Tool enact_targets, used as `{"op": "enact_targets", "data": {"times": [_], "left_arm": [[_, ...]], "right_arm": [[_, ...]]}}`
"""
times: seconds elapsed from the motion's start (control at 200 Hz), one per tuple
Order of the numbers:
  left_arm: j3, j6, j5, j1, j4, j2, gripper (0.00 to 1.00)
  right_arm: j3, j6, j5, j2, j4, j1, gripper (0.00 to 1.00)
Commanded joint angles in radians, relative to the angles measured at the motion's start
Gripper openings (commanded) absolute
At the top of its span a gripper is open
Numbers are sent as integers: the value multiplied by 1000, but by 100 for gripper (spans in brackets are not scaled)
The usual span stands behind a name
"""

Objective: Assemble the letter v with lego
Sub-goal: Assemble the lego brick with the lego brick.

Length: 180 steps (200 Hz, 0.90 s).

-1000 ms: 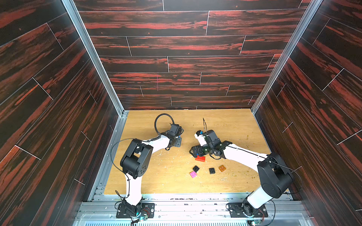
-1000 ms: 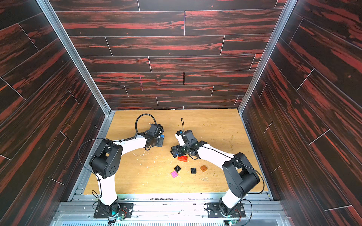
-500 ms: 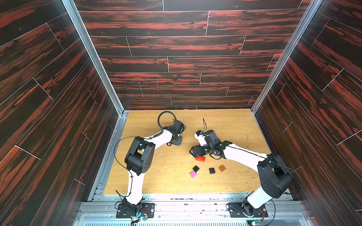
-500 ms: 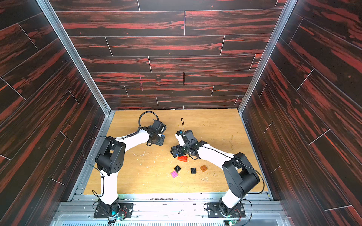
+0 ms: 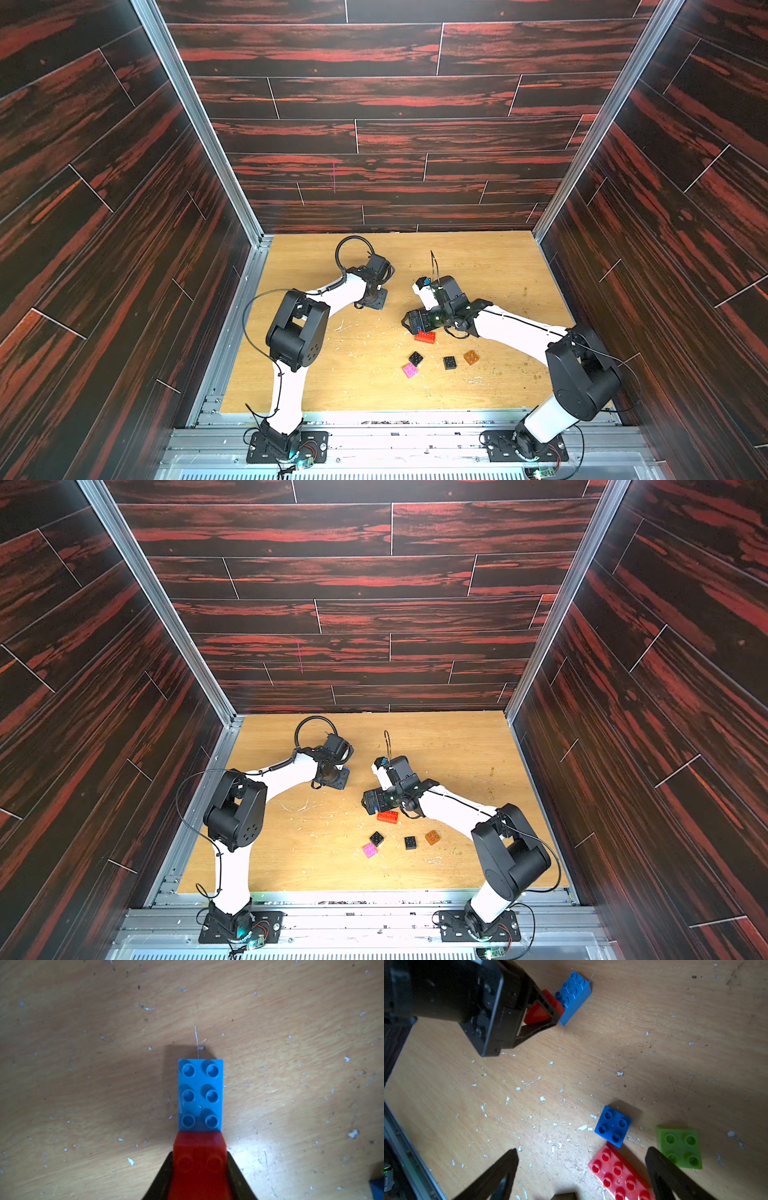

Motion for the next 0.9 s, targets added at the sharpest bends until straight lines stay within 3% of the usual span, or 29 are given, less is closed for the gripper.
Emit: {"op": "enact_targets", "data": {"times": [0.0, 0.666, 0.757, 0.897], "left_arm": [[-12, -11, -14, -2, -104, 26, 30], [-21, -34, -53, -4, -80, -17, 45], [-20, -36, -60, -4, -80, -18, 54], [-25, -53, -95, -4, -66, -22, 59]], "right_arm": [[7, 9, -10, 19, -3, -5, 98], [13, 13, -5, 30, -6, -6, 98], [13, 15, -5, 33, -6, -5, 98], [16, 13, -6, 35, -8, -5, 98]]}}
